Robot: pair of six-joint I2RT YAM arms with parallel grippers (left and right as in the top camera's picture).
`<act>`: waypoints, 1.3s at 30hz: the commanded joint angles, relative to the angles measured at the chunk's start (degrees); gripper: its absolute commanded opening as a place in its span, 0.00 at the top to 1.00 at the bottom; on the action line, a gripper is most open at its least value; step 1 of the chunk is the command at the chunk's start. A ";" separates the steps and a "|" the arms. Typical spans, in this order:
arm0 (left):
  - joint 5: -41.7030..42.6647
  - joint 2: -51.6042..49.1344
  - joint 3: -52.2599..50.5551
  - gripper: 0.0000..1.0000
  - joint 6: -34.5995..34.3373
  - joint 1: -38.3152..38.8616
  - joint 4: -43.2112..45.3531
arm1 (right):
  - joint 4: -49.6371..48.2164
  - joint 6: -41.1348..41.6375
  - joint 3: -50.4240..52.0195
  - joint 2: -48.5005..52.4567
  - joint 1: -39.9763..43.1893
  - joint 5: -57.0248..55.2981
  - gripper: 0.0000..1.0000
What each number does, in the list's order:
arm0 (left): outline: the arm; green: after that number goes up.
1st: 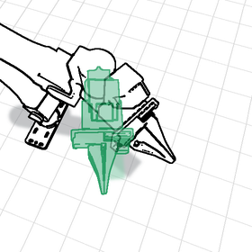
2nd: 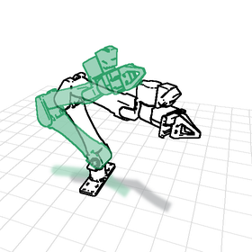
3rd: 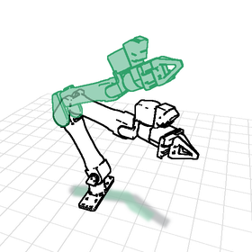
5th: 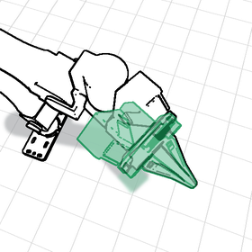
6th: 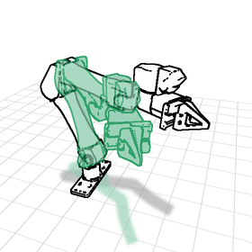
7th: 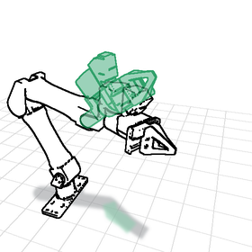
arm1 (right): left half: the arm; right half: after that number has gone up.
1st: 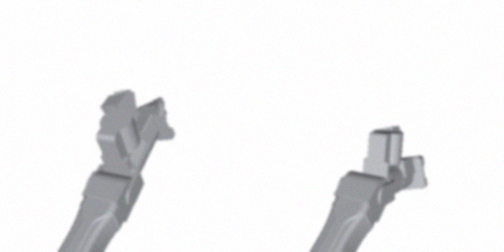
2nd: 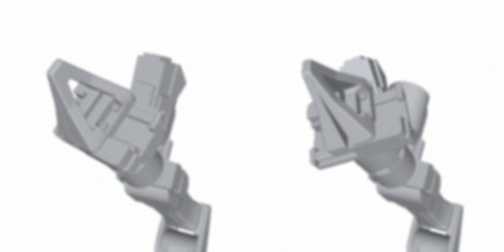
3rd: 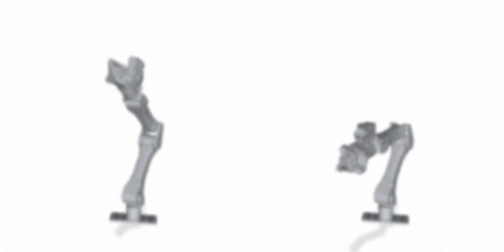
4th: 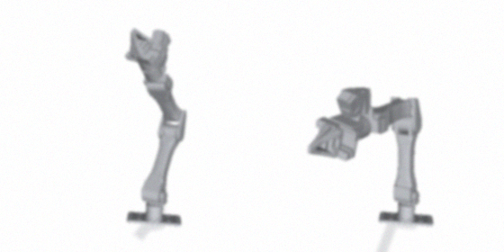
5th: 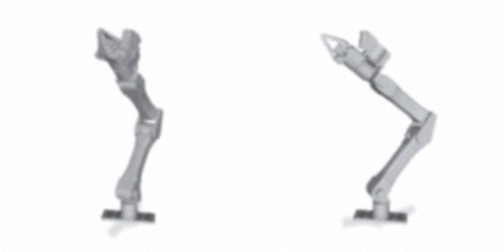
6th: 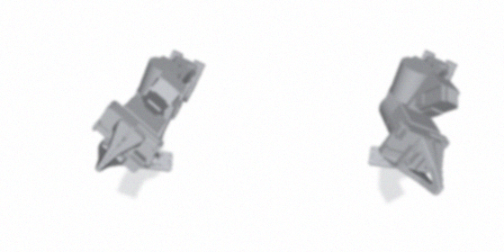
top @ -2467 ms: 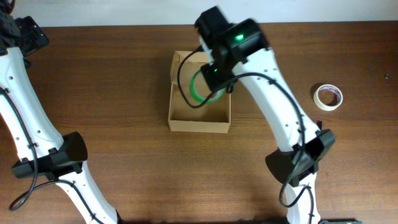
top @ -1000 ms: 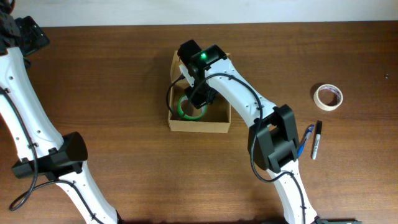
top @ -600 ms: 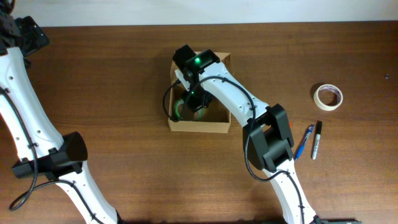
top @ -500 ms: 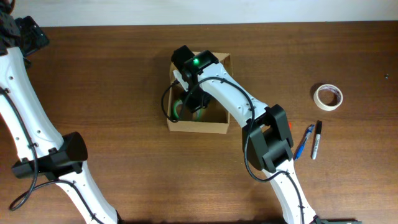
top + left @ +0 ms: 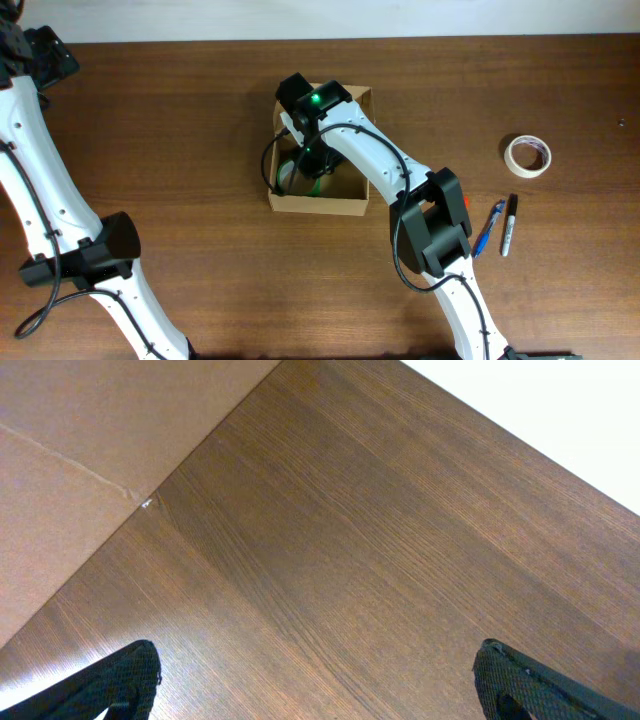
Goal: Pack container
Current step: 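Open the right gripper and move it back to the white tape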
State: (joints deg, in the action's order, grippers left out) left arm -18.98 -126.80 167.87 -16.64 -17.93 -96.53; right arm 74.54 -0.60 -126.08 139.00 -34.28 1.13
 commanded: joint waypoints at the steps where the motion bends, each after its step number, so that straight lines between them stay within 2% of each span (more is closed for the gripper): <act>1: 0.20 1.36 -0.20 0.00 0.66 -0.28 -0.13 | 2.12 -1.40 -1.29 -1.79 -0.20 -2.05 0.77; 5: 0.20 1.36 -0.22 0.00 0.66 -0.28 -0.13 | 5.66 -1.99 -5.66 -7.19 -0.13 -5.99 0.73; 11: 0.20 1.36 -0.22 0.00 0.68 -0.28 -0.13 | 6.97 -1.99 -6.45 -21.92 2.71 -9.92 0.68; 16: 0.20 1.36 -0.22 0.00 0.66 -0.28 -0.13 | 6.45 -1.79 -4.44 -33.05 11.34 -10.27 0.61; 20: 0.20 1.36 -0.22 0.00 0.66 -0.28 -0.13 | 4.50 1.66 0.11 -38.32 23.10 -12.31 0.56; 26: 0.20 1.36 -0.22 0.00 0.66 -0.28 -0.13 | 4.24 13.07 7.74 -35.71 40.76 -11.52 0.55; 29: 0.20 1.36 -0.22 0.00 0.66 -0.28 -0.13 | 3.43 14.40 11.82 -31.89 47.30 -6.93 0.55; 34: 0.20 1.36 -0.22 0.00 0.66 -0.28 -0.13 | 2.78 15.10 13.73 -23.85 54.77 0.48 0.56; 39: 0.20 1.36 -0.22 0.00 0.66 -0.28 -0.13 | 1.66 15.10 13.73 -17.55 58.01 1.49 0.55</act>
State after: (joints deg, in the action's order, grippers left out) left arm -18.83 -126.80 167.87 -16.64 -17.93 -96.53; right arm 76.49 13.43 -112.25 120.11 23.03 -0.27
